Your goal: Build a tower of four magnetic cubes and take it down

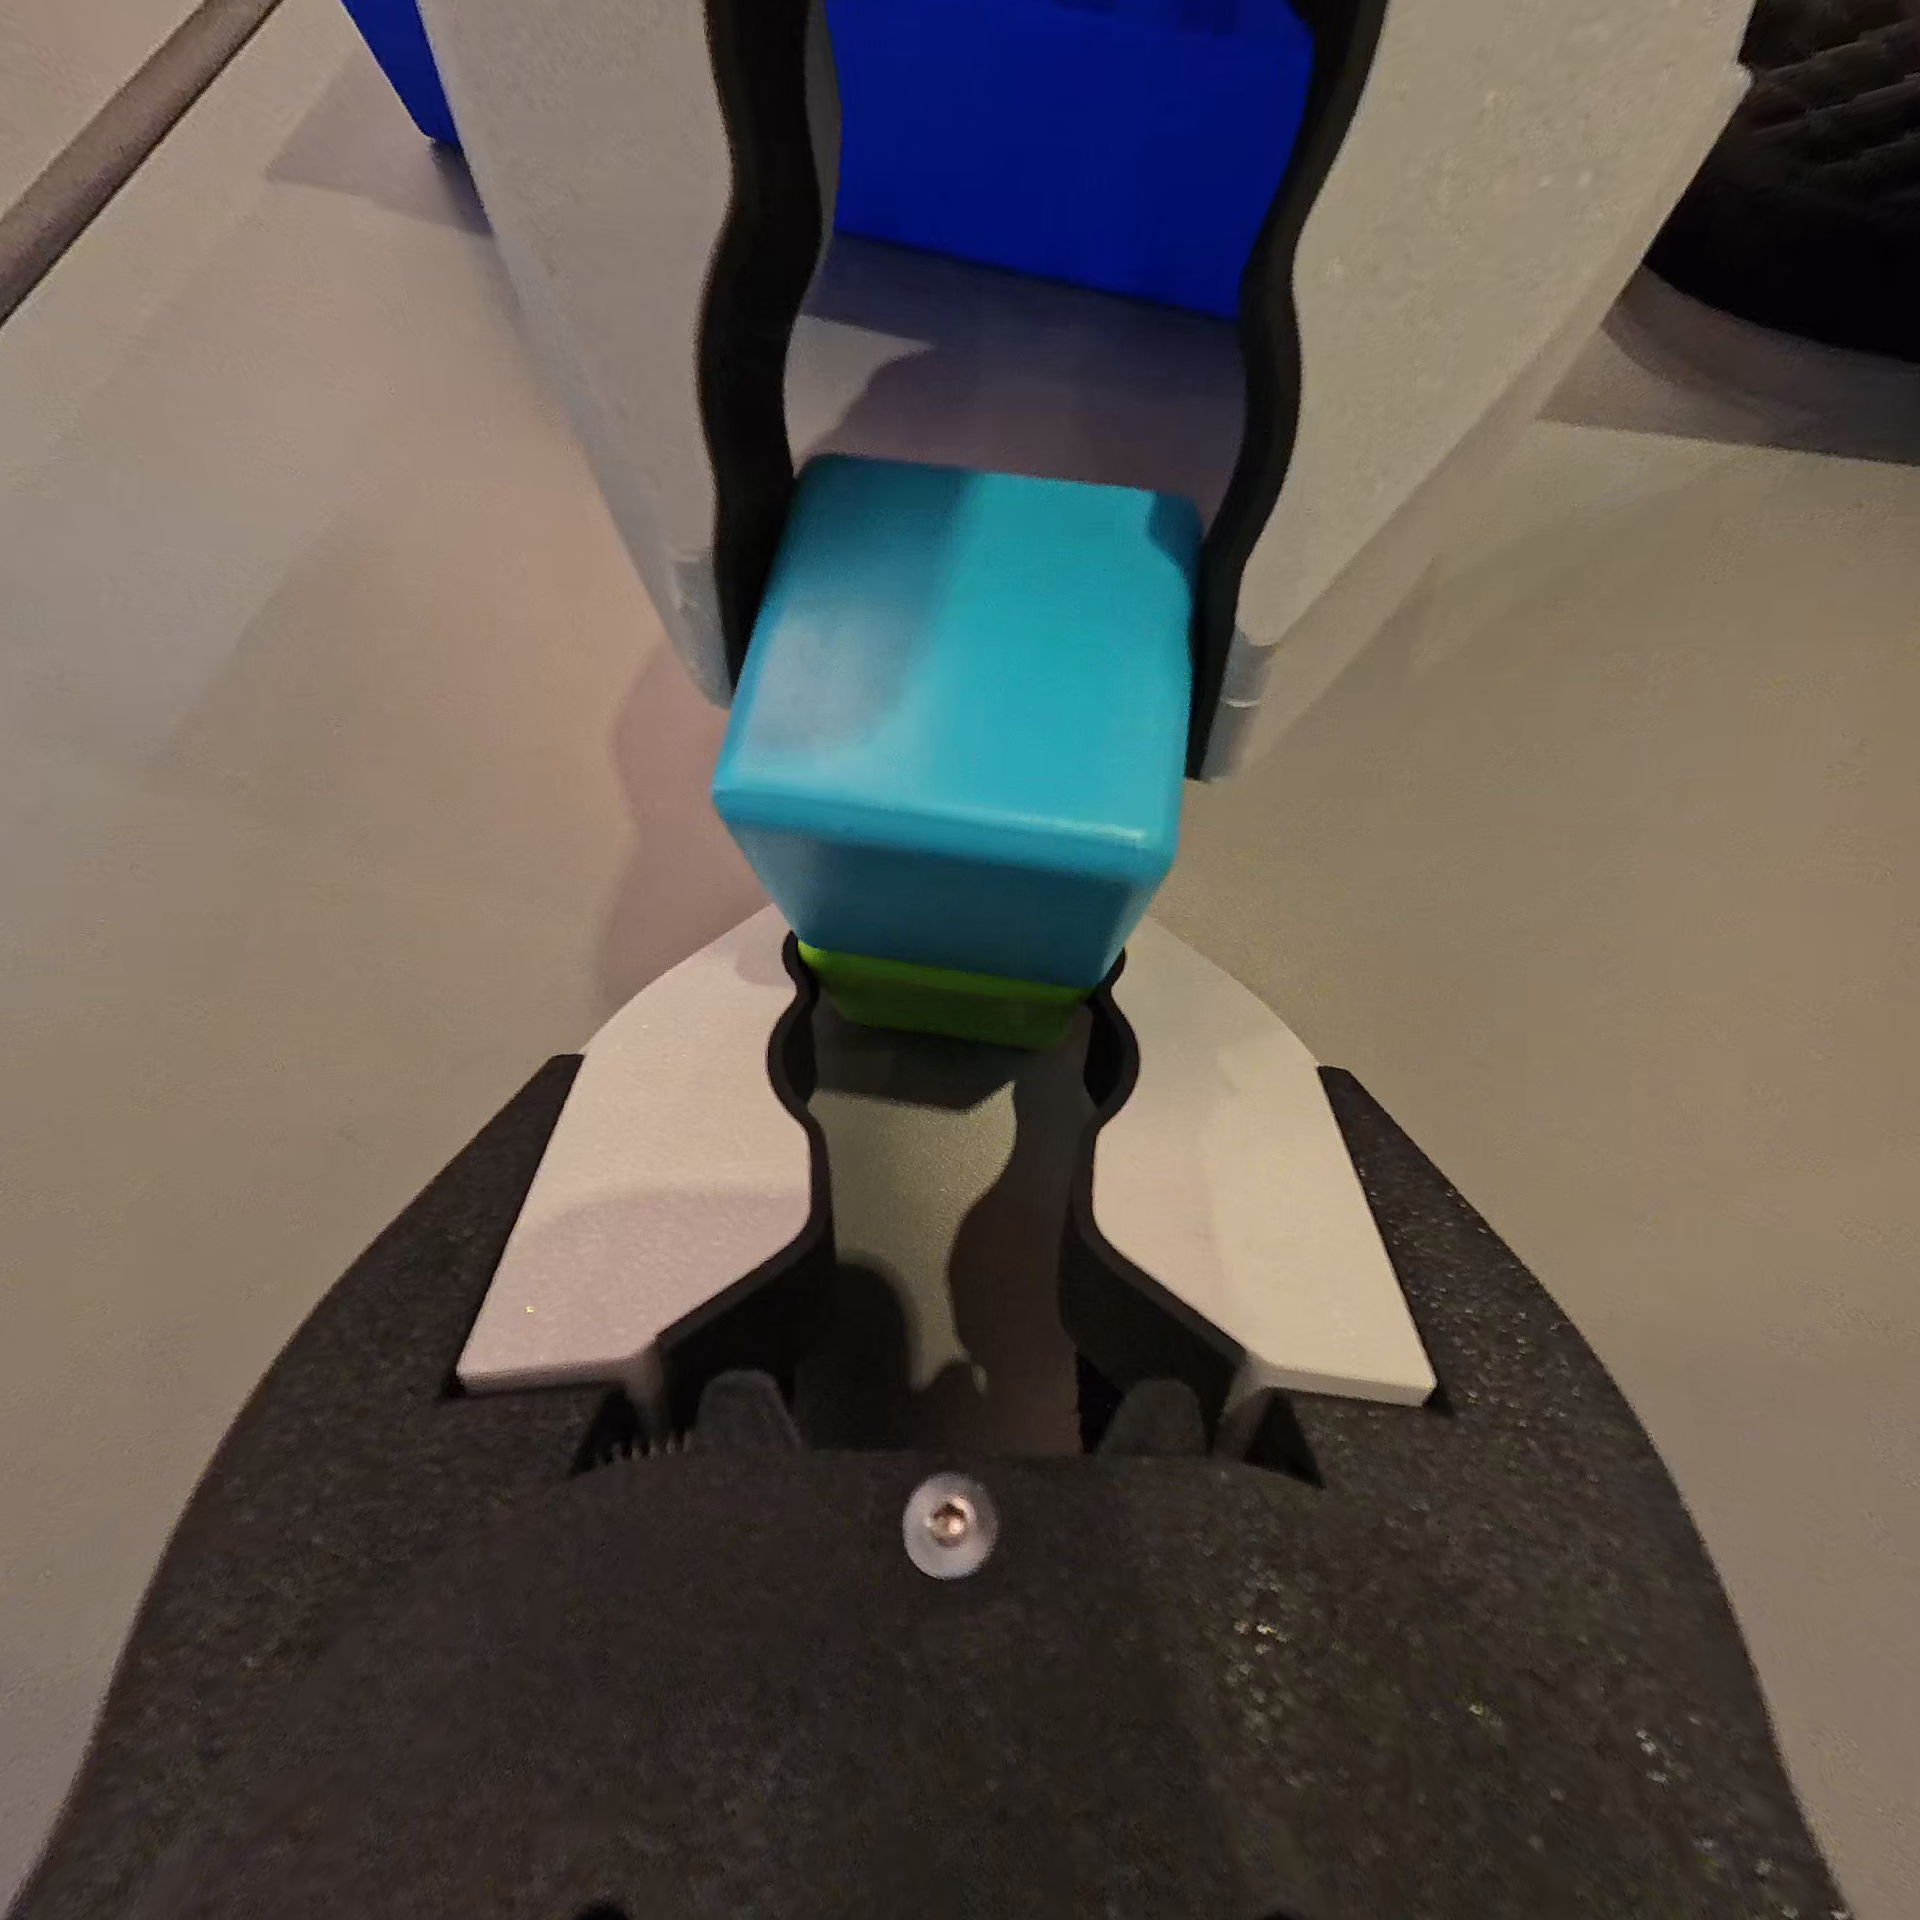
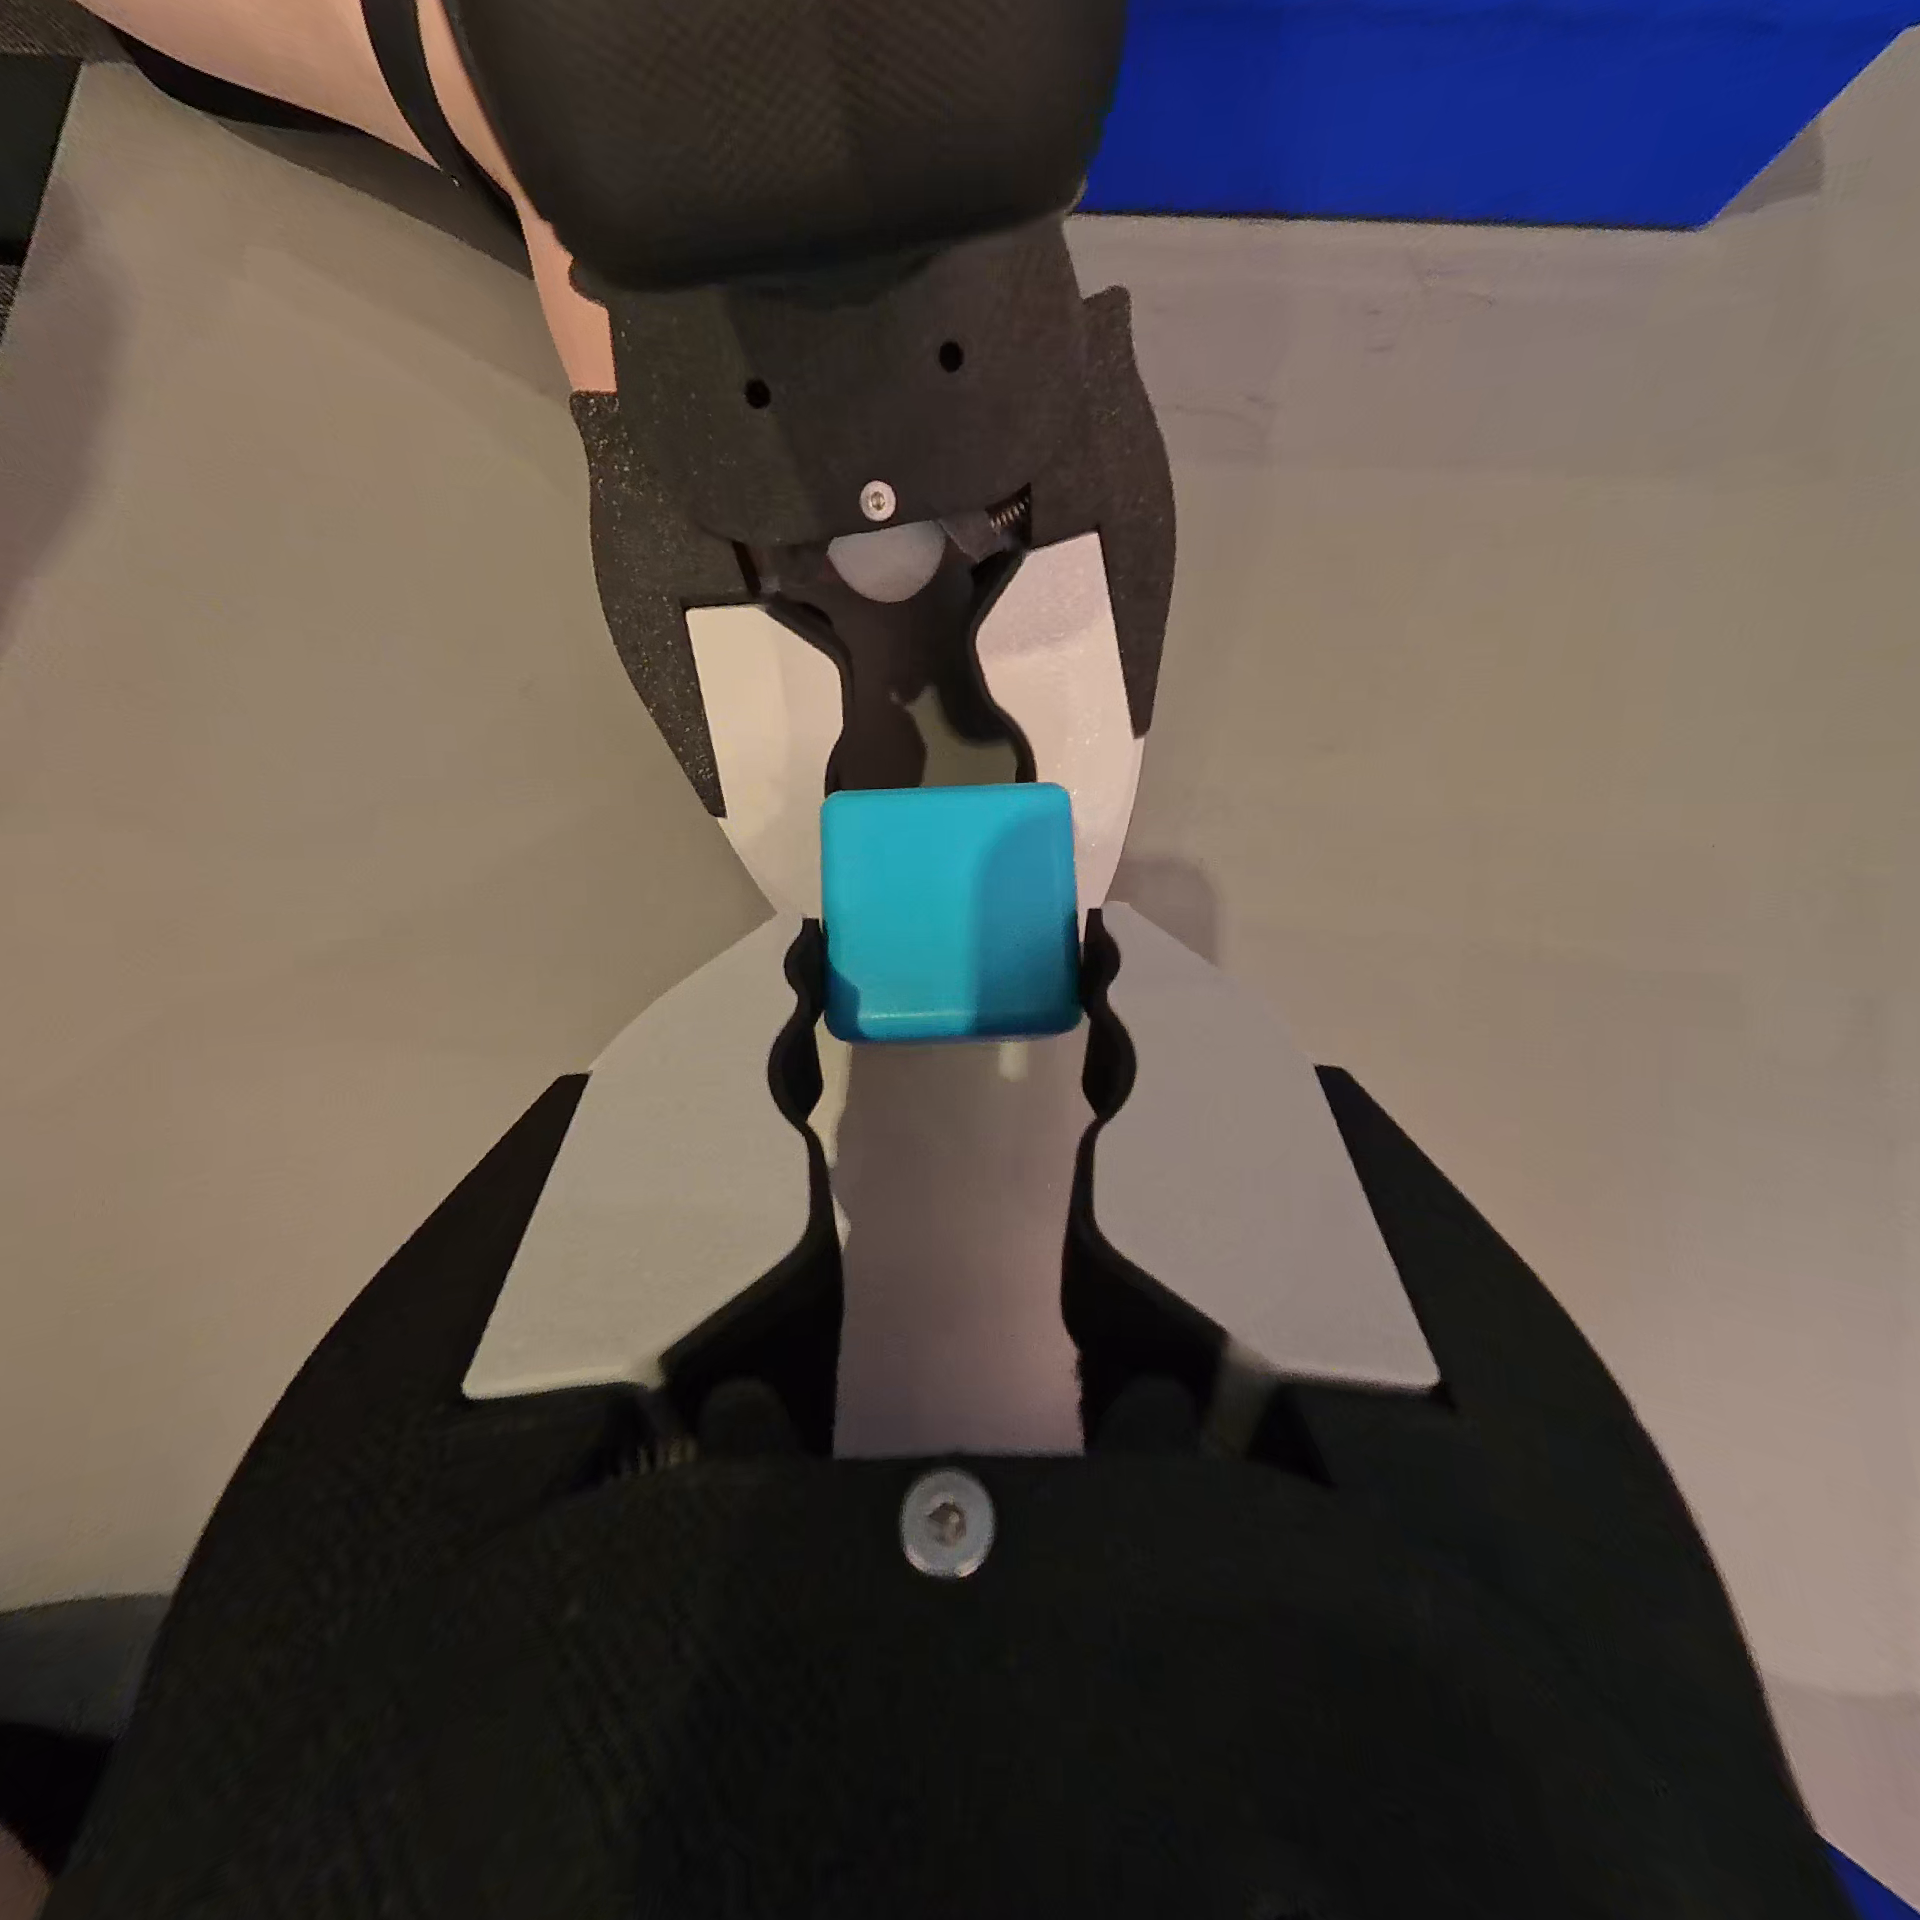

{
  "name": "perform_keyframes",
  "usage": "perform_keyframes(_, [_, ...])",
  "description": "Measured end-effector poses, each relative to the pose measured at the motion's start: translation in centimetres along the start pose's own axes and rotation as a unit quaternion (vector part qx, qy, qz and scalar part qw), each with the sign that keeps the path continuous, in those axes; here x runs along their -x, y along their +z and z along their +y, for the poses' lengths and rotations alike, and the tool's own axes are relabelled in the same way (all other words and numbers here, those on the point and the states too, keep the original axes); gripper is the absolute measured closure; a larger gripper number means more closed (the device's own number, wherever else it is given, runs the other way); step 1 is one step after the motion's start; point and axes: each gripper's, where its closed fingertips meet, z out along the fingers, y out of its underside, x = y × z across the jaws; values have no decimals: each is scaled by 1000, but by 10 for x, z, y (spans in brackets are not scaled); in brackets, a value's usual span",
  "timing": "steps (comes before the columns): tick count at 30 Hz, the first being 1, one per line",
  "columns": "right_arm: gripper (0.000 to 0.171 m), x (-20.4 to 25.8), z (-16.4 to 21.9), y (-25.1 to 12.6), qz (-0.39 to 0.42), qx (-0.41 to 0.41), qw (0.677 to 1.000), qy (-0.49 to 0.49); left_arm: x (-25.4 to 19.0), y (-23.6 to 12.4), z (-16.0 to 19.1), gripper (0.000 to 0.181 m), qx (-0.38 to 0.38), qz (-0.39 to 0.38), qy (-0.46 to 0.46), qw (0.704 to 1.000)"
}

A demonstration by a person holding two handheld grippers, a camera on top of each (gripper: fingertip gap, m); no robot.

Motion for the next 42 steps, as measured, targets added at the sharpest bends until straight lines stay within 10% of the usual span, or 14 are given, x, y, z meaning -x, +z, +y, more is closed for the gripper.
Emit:
perform_keyframes(13, [122,0,-20,-39,6,-76,997,15,-1,1,0,132,1,-2,6,1000])
perform_keyframes(19, [122,-15,-17,-147,140,-171,975,14,-1,1,0,132,1,-2,6,1000])
perform_keyframes(23, [122,-31,49,-199,199,-196,955,97,-1,1,0,132,1,-1,6,1000])
perform_keyframes(32, [121,-23,174,-117,90,15,979,182,-1,2,-1,132,1,-2,6,1000])
perform_keyframes(42, [108,-30,173,-143,150,26,956,251,-1,-2,-11,132,-28,-3,-17,999])
